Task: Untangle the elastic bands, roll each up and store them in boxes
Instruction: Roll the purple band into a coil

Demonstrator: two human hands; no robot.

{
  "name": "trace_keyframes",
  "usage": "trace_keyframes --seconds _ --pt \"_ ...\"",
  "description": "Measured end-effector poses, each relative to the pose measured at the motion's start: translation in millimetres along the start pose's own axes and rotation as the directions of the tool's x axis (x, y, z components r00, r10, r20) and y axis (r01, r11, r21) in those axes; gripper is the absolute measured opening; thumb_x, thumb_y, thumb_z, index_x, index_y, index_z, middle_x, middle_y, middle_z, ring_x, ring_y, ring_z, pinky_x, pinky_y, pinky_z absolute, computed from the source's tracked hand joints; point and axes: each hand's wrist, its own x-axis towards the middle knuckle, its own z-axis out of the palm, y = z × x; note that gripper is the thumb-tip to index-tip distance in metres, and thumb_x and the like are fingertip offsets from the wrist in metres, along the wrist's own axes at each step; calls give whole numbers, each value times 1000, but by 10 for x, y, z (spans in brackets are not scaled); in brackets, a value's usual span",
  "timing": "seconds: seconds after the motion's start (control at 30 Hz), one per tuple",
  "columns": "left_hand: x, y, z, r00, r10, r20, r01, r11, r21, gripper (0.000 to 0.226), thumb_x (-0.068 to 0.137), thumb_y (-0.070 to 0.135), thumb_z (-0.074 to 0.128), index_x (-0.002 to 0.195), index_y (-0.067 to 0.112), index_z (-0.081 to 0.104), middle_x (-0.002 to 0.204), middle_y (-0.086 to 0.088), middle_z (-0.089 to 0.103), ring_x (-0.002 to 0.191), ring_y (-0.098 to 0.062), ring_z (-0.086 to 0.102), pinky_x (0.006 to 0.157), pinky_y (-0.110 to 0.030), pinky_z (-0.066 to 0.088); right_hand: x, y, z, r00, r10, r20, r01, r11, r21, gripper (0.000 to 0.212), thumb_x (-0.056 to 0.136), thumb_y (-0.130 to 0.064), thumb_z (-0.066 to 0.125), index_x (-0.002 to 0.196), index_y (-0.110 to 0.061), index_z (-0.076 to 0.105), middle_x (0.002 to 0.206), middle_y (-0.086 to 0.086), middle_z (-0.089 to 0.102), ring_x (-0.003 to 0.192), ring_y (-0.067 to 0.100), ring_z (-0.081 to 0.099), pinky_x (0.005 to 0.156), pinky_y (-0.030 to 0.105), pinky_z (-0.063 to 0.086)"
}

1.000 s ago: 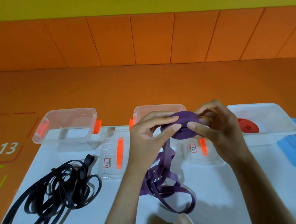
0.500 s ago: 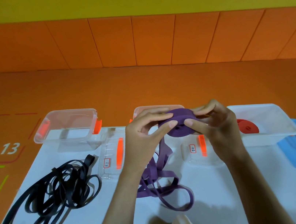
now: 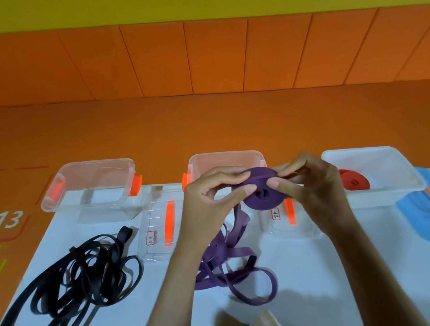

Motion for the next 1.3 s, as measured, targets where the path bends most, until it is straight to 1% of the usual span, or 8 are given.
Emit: trace_keyframes --seconds 0.13,0.37,0.53,0.67,0.87,1.0,1.17,1.3 --pt "16 -42 -100 992 -77 102 80 997 -20 36 85 18 85 118 32 81 120 2 77 117 -18 72 99 -26 56 -58 22 31 1000 28 0 -28 988 154 26 78 -28 87 101 -27 74 99 3 78 88 22 79 63 28 62" --pt "33 -17 -93 999 -45 8 45 998 37 33 81 18 91 104 38 77 107 7 79 105 -16 75 91 -22 57 -18 54 25 987 34 159 -47 996 76 30 77 -21 92 92 -35 70 108 5 79 106 26 76 87 36 64" --pt "6 11 57 999 11 -41 -10 999 34 25 82 18 91 98 33 78 103 5 80 103 -20 76 88 -25 60 -16 4 11 999 -35 17 34 998 53 30 74 -26 95 85 -29 67 93 7 79 89 24 79 72 37 65" --pt "62 69 -47 997 -39 70 39 999 1 29 88 10 85 110 28 82 114 4 79 111 -17 75 92 -22 57 -51 -19 57 998 -48 -31 53 979 196 29 80 -16 87 102 -25 71 95 0 78 84 19 78 64 27 62" --pt "42 59 -26 1000 8 -13 -8 1000 -12 29 84 8 87 102 31 81 108 6 80 107 -17 75 92 -24 58 -8 -6 78 991 -75 109 71 997 45 40 80 -17 87 114 -14 66 115 7 74 106 23 75 80 36 66" --pt "16 1 38 991 83 -100 -86 996 -25 22 87 3 84 102 18 79 127 -1 76 128 -22 67 102 -31 56 13 -36 160 979 -202 -15 201 979 -44 33 82 -18 84 109 -12 66 107 -21 73 102 9 76 75 21 63" --pt "83 17 -116 1000 -14 -10 13 997 -77 36 86 1 84 112 24 81 119 2 79 115 -16 74 94 -22 57 -29 -38 243 993 -65 -103 87 968 234 25 81 -12 86 95 -20 66 103 8 74 96 29 76 69 27 62" --pt "102 9 -148 999 -11 -44 9 999 -48 35 79 -2 89 103 23 80 107 3 81 103 -15 76 89 -23 58 25 -30 177 998 -48 29 42 981 190 28 81 -7 84 88 -11 57 107 17 77 101 35 75 80 36 63"
